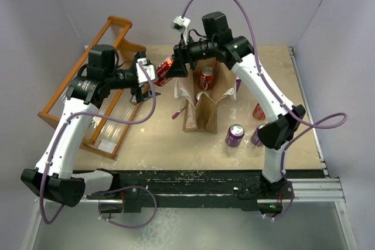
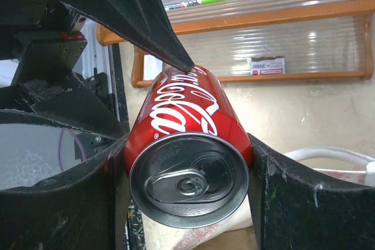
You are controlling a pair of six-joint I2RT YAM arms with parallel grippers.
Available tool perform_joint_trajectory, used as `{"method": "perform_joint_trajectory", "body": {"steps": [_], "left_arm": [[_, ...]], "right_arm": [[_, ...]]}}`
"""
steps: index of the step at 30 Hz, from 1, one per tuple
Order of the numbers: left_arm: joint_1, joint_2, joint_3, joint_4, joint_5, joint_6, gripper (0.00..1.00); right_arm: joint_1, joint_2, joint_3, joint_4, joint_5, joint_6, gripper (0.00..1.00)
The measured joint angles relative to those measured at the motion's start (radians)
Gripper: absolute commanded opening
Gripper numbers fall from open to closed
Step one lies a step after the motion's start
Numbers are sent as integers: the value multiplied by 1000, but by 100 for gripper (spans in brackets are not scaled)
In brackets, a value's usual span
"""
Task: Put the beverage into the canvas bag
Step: Place the drink at the center of the board.
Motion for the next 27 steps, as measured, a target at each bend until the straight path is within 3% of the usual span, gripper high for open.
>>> {"method": "perform_joint_trajectory", "body": {"steps": [14, 21, 27], "left_arm": [[93, -60, -54, 26, 142, -119, 99], [225, -105, -93, 46, 219, -229, 99], [319, -153, -92, 53, 172, -319, 99]], "right_arm": [[41, 7, 1, 61, 12, 43, 0], [56, 21, 10, 70, 31, 42, 0], [85, 20, -20, 54, 95, -48, 0]]}}
